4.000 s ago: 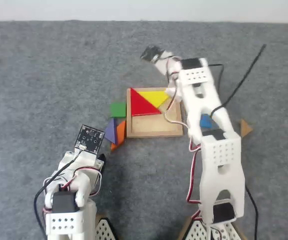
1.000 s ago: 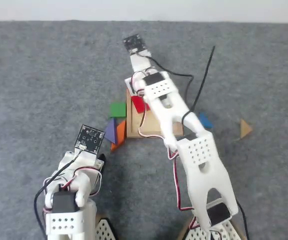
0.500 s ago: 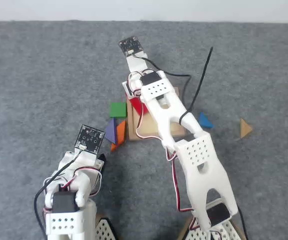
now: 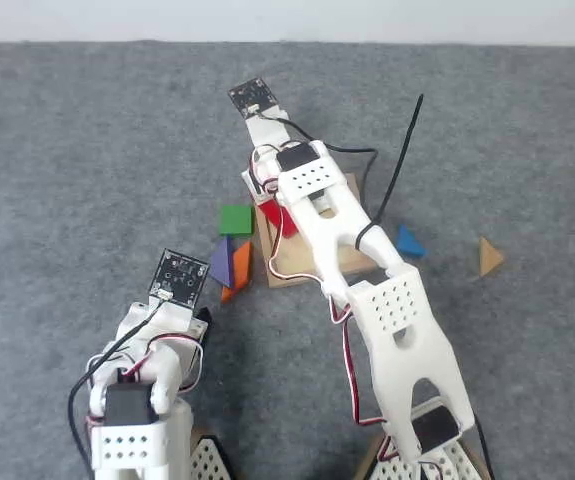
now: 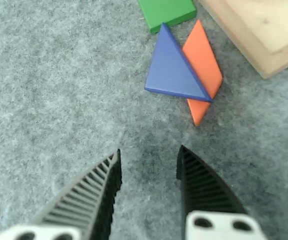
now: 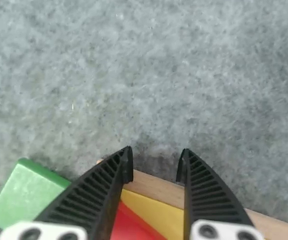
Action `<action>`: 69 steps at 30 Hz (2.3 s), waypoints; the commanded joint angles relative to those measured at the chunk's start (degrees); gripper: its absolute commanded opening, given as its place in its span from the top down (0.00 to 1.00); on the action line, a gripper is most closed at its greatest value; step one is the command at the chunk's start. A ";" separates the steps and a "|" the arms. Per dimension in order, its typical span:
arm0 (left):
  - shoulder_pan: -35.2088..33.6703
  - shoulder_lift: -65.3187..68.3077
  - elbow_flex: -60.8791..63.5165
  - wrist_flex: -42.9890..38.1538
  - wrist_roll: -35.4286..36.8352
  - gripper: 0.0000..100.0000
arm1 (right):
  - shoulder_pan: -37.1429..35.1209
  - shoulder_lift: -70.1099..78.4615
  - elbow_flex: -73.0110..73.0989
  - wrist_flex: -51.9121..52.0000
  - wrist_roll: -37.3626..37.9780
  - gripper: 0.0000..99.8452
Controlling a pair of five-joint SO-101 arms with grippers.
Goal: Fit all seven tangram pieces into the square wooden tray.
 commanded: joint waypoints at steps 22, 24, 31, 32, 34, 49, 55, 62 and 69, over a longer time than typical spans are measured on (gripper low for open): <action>-0.35 -0.70 -0.48 0.44 -0.44 0.83 | -3.47 -21.23 14.51 1.63 0.09 0.84; -0.35 -0.70 -0.48 0.44 -0.44 0.83 | -3.47 -23.69 22.15 -5.05 0.35 0.84; -0.35 -0.70 -0.48 0.44 -0.44 0.83 | -3.30 -28.79 34.11 -15.96 0.44 0.84; -0.35 -0.70 -0.48 0.44 -0.44 0.83 | -3.30 -28.70 34.11 -15.78 0.44 0.84; -0.35 -0.70 -0.48 0.44 -0.44 0.83 | -3.30 -28.53 34.46 -15.34 0.44 0.84; -0.35 -0.70 -0.48 0.44 -0.44 0.83 | -4.18 -31.69 38.95 -15.16 0.53 0.84; -0.35 -0.70 -0.48 0.44 -0.44 0.83 | -4.00 -31.87 41.76 -15.16 2.55 0.84; -0.35 -0.70 -0.48 0.44 -0.44 0.83 | -4.00 -36.35 45.98 -15.69 2.81 0.84; -0.35 -0.70 -0.48 0.44 -0.44 0.83 | -3.74 -50.15 58.81 -15.69 2.99 0.84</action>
